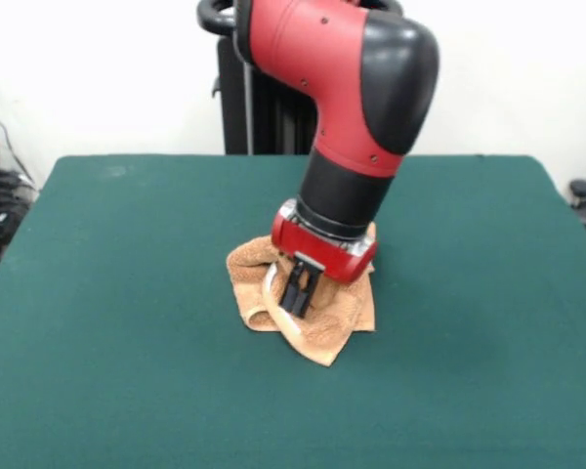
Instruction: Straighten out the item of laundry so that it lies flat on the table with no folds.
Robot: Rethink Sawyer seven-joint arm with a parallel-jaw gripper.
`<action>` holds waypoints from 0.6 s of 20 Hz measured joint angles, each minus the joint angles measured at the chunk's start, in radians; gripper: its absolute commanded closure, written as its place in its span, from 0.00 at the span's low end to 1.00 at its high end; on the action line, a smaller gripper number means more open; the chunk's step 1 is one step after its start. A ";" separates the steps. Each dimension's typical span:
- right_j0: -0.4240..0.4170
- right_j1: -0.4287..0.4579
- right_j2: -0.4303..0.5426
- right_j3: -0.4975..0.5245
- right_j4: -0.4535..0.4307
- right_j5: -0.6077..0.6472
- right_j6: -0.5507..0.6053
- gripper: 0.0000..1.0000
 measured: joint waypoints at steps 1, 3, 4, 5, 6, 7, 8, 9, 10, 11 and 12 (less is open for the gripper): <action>-0.019 -0.004 0.018 0.004 0.000 -0.017 0.000 1.00; -0.034 -0.010 0.034 0.008 0.000 -0.036 0.000 1.00; -0.049 -0.018 0.052 0.015 0.000 -0.059 0.000 1.00; -0.053 -0.021 0.058 0.018 0.000 -0.068 0.000 1.00; -0.054 -0.023 0.062 0.020 0.000 -0.075 0.000 1.00; -0.056 -0.025 0.065 0.023 0.000 -0.082 0.000 1.00; -0.056 -0.031 0.071 0.034 0.000 -0.100 0.000 1.00; -0.056 -0.033 0.073 0.038 0.000 -0.106 0.000 1.00; -0.055 -0.035 0.075 0.042 0.000 -0.112 0.000 1.00; -0.055 -0.036 0.075 0.043 0.000 -0.114 0.000 1.00; -0.054 -0.043 0.078 0.051 0.000 -0.123 0.000 1.00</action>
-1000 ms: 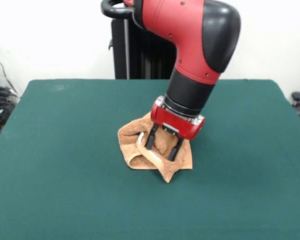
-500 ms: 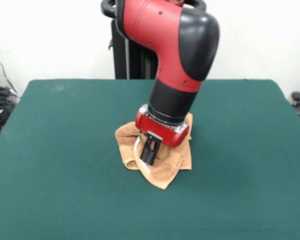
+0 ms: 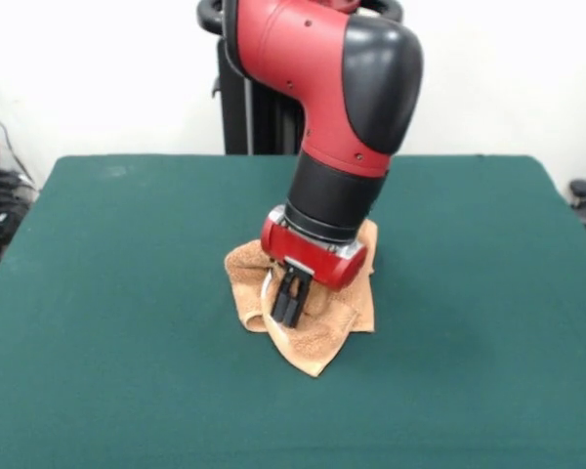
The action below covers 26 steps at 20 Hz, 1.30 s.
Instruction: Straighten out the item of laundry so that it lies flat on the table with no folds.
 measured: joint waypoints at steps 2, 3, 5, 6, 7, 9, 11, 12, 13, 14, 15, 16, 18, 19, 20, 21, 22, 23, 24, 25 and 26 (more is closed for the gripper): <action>0.000 -0.007 0.004 0.006 0.000 -0.002 0.000 1.00; 0.000 -0.009 0.005 0.008 0.000 -0.002 0.000 1.00; 0.000 -0.013 0.021 0.011 0.000 -0.002 0.000 0.00; 0.000 -0.013 0.023 0.011 0.000 -0.002 0.000 0.00; 0.000 -0.013 0.024 0.011 0.000 -0.002 0.000 0.00; -0.001 -0.013 0.030 0.011 0.000 -0.002 0.000 0.00; -0.003 -0.013 0.031 0.011 0.000 -0.002 0.000 0.00; -0.005 -0.013 0.032 0.011 0.000 -0.002 0.000 0.00; -0.009 -0.013 0.036 0.011 0.000 -0.002 0.000 0.00; -0.018 -0.013 0.044 0.011 0.000 -0.002 0.000 0.00; -0.023 -0.013 0.050 0.011 0.000 -0.002 0.000 0.00; -0.041 -0.013 0.067 0.011 0.000 -0.002 0.000 0.00; -0.056 -0.013 0.083 0.011 0.001 -0.002 0.000 0.00; -0.065 -0.014 0.091 0.011 0.000 -0.003 0.000 0.00; -0.071 -0.016 0.096 0.011 0.000 -0.002 0.000 0.00; -0.076 -0.018 0.100 0.012 0.000 -0.002 0.000 0.00; -0.081 -0.020 0.105 0.012 -0.002 -0.002 0.000 0.00; -0.084 -0.021 0.108 0.012 -0.004 -0.002 0.000 0.00; -0.089 -0.023 0.112 0.012 -0.010 -0.002 0.000 0.00; -0.091 -0.023 0.114 0.012 -0.013 -0.002 0.000 0.00; -0.092 -0.024 0.115 0.012 -0.016 -0.002 0.000 0.00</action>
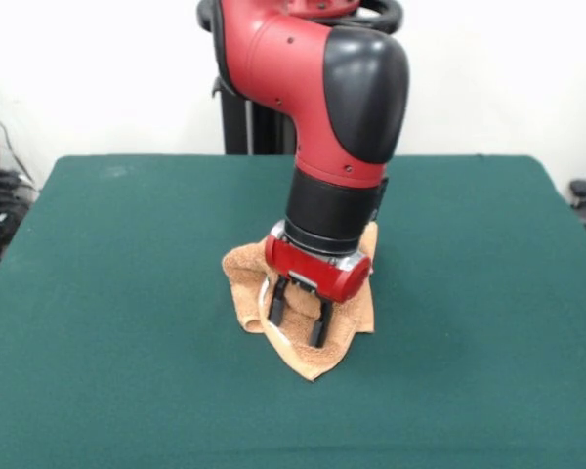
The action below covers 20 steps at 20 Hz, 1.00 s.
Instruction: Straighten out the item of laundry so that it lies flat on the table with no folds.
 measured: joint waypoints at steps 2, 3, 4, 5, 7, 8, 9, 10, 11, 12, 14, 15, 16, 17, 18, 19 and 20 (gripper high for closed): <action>-0.002 0.000 0.002 0.000 -0.002 -0.002 0.000 1.00; -0.002 0.000 0.002 -0.001 -0.002 -0.002 0.000 1.00; -0.002 0.000 0.002 -0.001 -0.002 -0.002 0.000 1.00; -0.002 0.000 0.003 -0.001 -0.002 -0.002 0.000 1.00; -0.001 0.001 0.004 -0.002 -0.002 -0.003 0.000 1.00; 0.001 0.001 0.004 -0.002 -0.002 -0.006 0.000 1.00; 0.002 0.002 0.004 -0.002 -0.002 -0.008 0.000 1.00; 0.005 0.002 0.004 -0.002 -0.002 -0.012 0.000 1.00; 0.007 0.003 0.003 -0.002 -0.002 -0.016 0.000 1.00; 0.010 0.003 0.003 -0.002 -0.001 -0.018 0.000 1.00; 0.017 0.004 0.000 -0.002 0.002 -0.021 0.000 1.00; 0.019 0.004 -0.001 -0.002 0.003 -0.021 0.000 1.00; 0.023 0.004 -0.001 -0.002 0.005 -0.021 0.000 1.00; 0.026 0.005 -0.002 -0.002 0.007 -0.021 0.000 1.00; 0.030 0.005 -0.002 -0.002 0.007 -0.021 0.000 1.00; 0.030 0.005 -0.002 -0.002 0.007 -0.021 0.000 1.00; 0.029 0.005 -0.001 -0.002 0.007 -0.021 0.000 1.00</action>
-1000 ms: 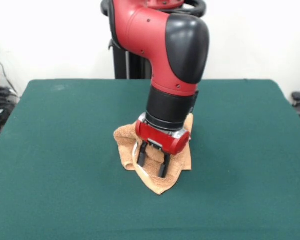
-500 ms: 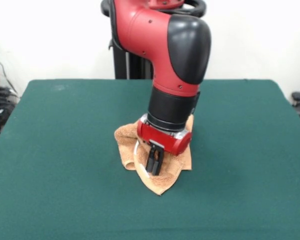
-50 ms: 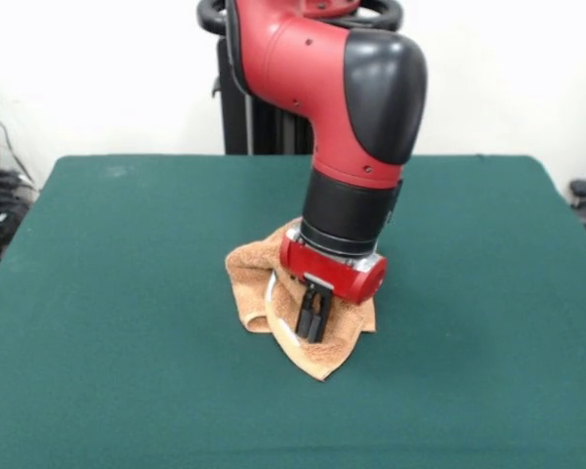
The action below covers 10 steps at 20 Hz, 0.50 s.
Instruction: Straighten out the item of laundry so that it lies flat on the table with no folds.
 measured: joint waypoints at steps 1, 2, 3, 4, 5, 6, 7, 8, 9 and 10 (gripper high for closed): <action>-0.001 0.000 0.001 0.000 0.000 0.000 0.000 1.00; -0.004 0.000 0.002 0.000 0.000 0.000 0.000 1.00; -0.015 0.000 0.012 0.000 0.000 -0.001 0.000 1.00; -0.023 -0.001 0.020 0.000 -0.002 -0.003 0.000 1.00; -0.033 -0.004 0.030 0.000 -0.006 -0.003 0.000 1.00; -0.039 -0.005 0.035 0.000 -0.008 -0.004 0.000 1.00; -0.046 -0.008 0.041 0.000 -0.012 -0.003 0.000 1.00; -0.056 -0.010 0.050 0.000 -0.018 -0.003 0.000 1.00; -0.064 -0.012 0.057 0.001 -0.024 -0.003 0.000 1.00; -0.071 -0.014 0.063 0.001 -0.032 -0.003 0.000 1.00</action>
